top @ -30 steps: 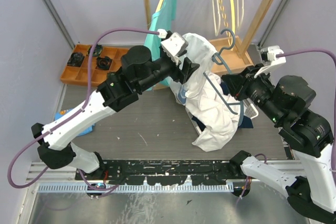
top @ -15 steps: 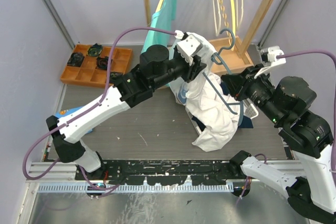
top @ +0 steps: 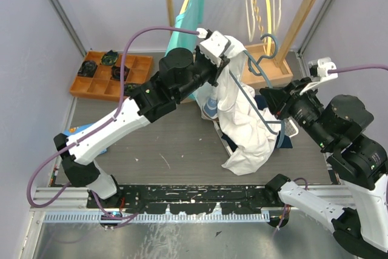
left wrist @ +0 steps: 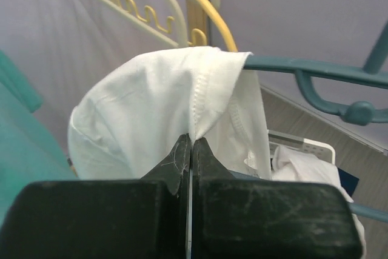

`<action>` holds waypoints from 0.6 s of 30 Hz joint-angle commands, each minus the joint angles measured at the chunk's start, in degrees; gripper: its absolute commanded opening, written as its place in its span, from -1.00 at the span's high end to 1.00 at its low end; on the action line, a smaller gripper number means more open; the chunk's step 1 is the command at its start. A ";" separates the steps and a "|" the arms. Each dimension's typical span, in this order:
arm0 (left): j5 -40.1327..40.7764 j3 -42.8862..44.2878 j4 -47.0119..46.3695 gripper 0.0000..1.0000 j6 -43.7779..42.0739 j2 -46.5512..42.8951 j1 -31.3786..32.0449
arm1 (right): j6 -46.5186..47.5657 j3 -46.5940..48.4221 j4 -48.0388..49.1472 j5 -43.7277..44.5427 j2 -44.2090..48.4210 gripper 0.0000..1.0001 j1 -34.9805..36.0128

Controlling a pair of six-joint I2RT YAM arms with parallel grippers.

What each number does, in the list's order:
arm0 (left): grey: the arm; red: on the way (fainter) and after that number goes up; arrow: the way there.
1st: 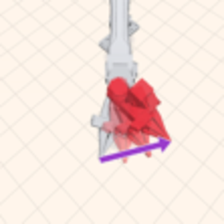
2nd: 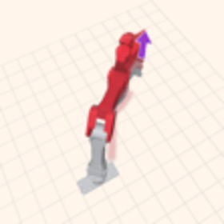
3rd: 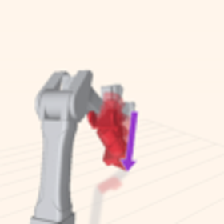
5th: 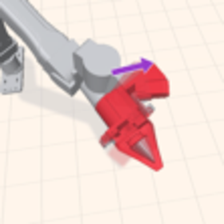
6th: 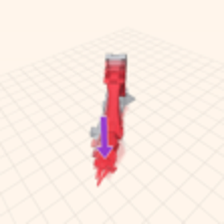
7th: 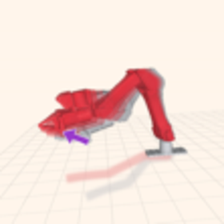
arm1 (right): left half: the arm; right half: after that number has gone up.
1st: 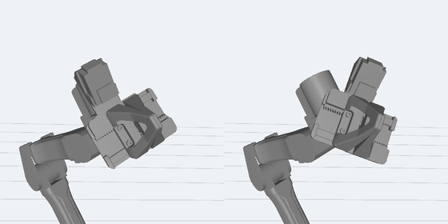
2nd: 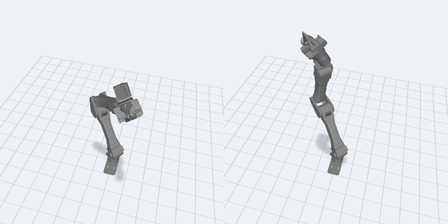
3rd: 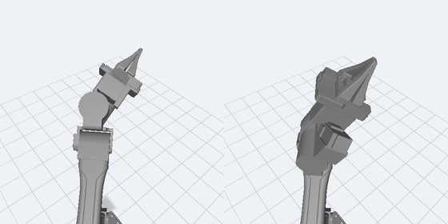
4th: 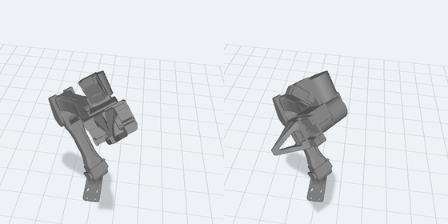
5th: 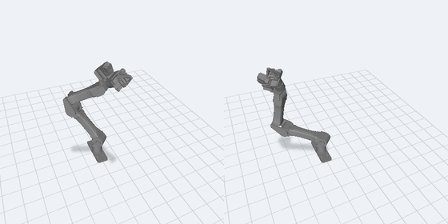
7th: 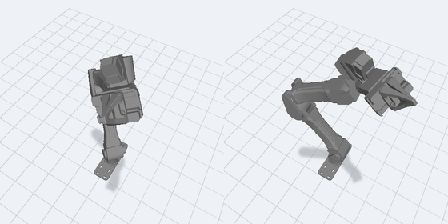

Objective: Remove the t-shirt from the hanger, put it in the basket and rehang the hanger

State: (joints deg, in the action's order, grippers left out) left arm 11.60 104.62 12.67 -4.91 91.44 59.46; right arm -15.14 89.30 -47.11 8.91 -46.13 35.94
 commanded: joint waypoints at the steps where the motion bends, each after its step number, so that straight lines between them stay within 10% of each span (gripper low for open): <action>1: 6.65 -0.95 -5.53 1.00 -2.92 -2.93 -0.84 | 0.94 -0.65 5.01 1.11 1.81 0.99 0.12; 18: 12.46 7.09 1.41 1.00 0.25 0.34 -5.92 | 2.81 -2.32 1.27 -0.04 9.97 0.99 0.14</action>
State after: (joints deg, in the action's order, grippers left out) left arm 22.15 107.44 13.91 -5.52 90.72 54.17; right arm -13.58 86.54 -48.31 9.06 -37.91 35.94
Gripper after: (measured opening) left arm 0.012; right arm 0.203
